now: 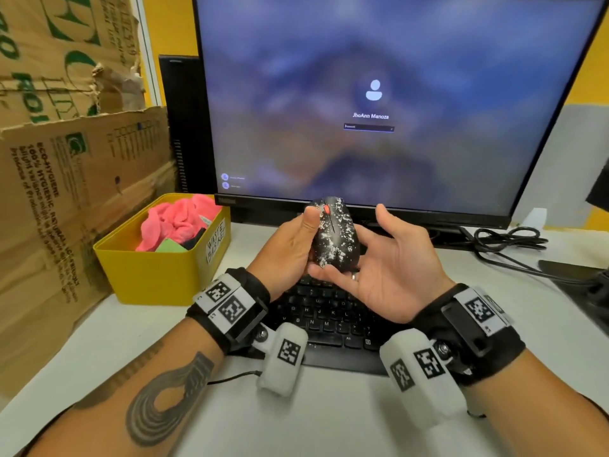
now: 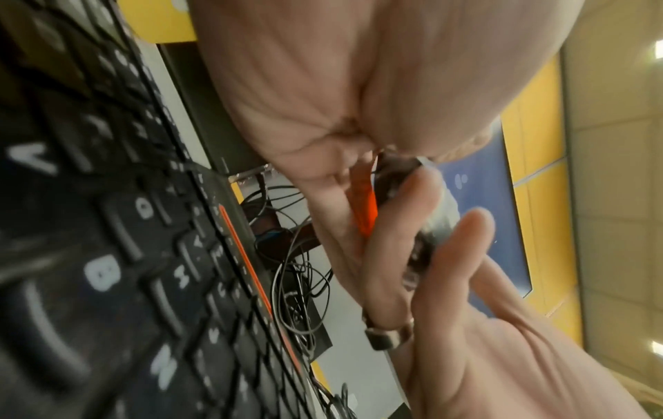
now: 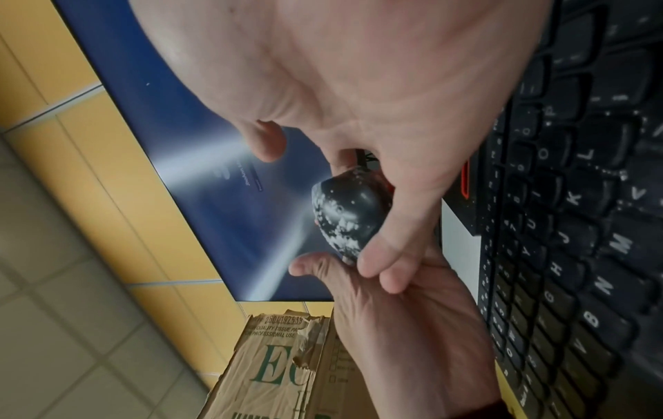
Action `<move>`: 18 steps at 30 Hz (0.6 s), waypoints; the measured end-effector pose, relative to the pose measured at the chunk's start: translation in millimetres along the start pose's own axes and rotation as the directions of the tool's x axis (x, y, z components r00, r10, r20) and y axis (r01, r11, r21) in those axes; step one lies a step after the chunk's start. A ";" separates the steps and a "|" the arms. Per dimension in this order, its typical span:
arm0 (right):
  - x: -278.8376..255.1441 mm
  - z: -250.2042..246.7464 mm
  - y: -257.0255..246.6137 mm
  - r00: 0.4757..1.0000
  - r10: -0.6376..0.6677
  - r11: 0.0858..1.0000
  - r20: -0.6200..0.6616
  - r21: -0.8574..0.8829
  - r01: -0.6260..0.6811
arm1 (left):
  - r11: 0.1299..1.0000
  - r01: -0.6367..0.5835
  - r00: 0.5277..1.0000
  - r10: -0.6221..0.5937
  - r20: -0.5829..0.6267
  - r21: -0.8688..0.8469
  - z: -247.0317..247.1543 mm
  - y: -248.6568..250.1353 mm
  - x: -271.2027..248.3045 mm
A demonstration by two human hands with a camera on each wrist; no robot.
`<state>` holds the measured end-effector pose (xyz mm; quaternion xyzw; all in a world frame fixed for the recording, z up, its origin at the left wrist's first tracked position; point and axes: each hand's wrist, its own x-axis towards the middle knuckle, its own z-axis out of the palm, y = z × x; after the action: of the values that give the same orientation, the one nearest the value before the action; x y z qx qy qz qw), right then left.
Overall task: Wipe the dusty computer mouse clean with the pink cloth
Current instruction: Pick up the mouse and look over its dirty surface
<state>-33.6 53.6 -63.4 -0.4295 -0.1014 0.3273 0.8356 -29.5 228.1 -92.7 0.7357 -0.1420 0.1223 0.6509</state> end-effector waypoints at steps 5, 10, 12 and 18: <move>1.6 -6.8 -2.9 0.990 -0.105 0.993 -0.088 0.038 0.109 | 0.997 0.003 0.995 0.005 -0.100 0.080 -12.8 4.5 4.3; 2.2 -14.9 -5.8 0.982 -0.104 0.995 -0.160 -0.025 0.101 | 0.895 -0.067 0.929 0.218 -0.300 0.440 -46.9 24.2 8.0; 2.8 -15.8 -4.8 0.979 -0.118 0.993 -0.165 -0.051 0.111 | 0.768 -0.014 0.870 0.325 -0.370 0.640 -63.1 34.5 8.4; 7.4 -13.4 -0.5 0.980 -0.116 0.990 -0.163 -0.096 0.101 | 0.330 0.440 0.848 0.153 -0.507 0.835 -120.0 47.1 1.2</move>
<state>-21.7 49.3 -72.0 -0.4856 -0.0678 0.2390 0.8381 -45.1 341.8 -34.1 0.9221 0.1973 0.3059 0.1309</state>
